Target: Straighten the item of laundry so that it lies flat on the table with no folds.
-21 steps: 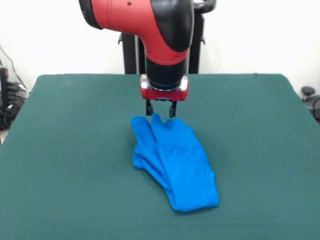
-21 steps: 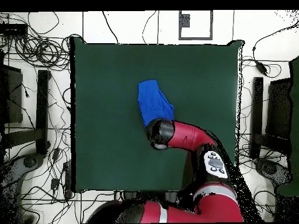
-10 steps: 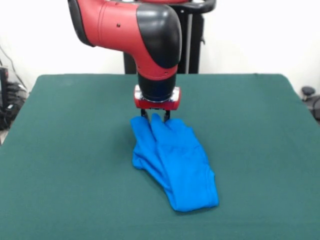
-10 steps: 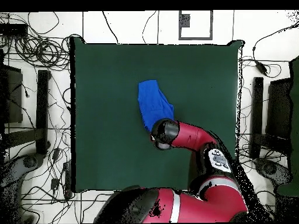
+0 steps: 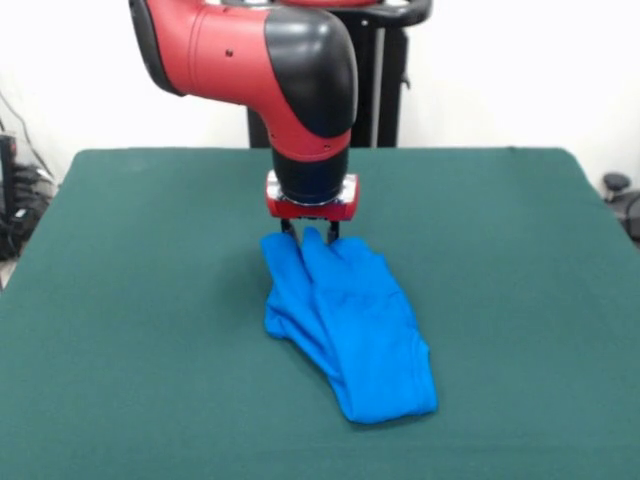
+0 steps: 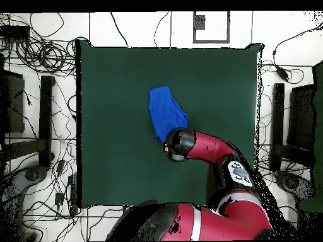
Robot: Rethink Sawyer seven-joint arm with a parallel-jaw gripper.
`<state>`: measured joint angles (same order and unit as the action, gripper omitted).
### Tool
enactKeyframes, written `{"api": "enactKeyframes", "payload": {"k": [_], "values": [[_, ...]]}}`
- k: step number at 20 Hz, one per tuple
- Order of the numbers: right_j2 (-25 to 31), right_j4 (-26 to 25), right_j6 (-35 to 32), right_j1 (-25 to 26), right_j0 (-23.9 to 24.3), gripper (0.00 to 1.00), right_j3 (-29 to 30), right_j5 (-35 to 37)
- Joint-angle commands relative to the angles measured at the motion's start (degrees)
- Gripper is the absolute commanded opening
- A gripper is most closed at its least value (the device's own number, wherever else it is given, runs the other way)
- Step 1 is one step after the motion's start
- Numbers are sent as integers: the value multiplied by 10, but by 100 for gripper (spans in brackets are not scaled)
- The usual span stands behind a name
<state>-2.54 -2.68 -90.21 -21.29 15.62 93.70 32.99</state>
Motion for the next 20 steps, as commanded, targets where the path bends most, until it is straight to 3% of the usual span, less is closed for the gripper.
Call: {"api": "enactKeyframes", "payload": {"k": [1,12,20], "values": [[70,-3,-47,57,9,100,-36,-61],[75,25,-78,27,6,100,-20,-48],[78,14,-87,22,10,100,-8,-115]]}}
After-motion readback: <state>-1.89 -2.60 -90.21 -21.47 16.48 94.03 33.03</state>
